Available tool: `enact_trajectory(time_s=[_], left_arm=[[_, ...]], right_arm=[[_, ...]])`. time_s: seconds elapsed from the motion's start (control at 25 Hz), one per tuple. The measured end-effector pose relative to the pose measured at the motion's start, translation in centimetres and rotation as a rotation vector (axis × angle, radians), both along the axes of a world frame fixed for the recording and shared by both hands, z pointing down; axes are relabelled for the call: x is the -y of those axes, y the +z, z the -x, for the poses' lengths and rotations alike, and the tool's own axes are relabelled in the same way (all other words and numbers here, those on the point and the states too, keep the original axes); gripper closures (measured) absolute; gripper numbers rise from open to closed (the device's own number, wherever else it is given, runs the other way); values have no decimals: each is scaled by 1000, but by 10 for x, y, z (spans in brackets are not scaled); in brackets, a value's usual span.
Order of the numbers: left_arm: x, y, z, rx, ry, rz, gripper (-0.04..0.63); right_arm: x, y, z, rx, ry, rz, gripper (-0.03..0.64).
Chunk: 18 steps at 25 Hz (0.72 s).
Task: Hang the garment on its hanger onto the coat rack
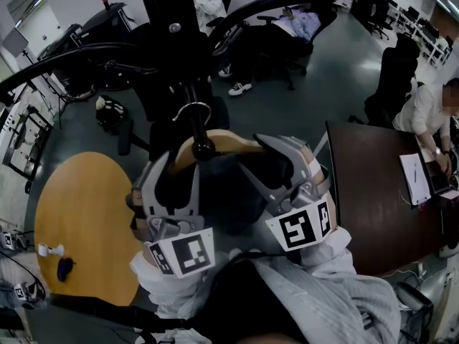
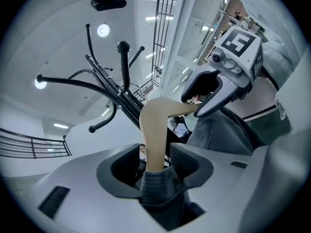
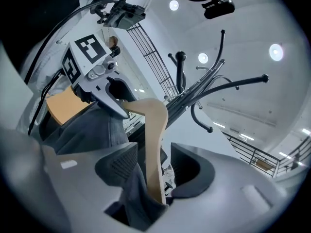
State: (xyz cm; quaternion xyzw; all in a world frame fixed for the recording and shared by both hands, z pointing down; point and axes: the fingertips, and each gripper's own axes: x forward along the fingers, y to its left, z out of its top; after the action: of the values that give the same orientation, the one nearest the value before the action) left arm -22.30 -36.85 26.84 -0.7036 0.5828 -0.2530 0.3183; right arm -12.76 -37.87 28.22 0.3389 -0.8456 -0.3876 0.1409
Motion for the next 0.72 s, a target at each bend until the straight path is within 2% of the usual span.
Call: enact_trajectory(time_s=[0.16,0.36,0.48,0.6,0.72], left_arm=[[-12,-7,3,-116,36,1,403],[-30,-21,8,-249,30,-95,403],[-42,-24,-5,-383,104,-124,403],[-51,-22,-19,-554,195,-116,403],[-53,-12,-30,-681,248,-67,405]], right_arm=[[-16,-23,-14,197,-53,-13,434],[-27,-28,-31,439,-56,73,436],[-31,-24,-38,547,-54,130,442],[-36,-18,-41,648,-46,198,527],[-40,-11,-41,716,-47,255,602]])
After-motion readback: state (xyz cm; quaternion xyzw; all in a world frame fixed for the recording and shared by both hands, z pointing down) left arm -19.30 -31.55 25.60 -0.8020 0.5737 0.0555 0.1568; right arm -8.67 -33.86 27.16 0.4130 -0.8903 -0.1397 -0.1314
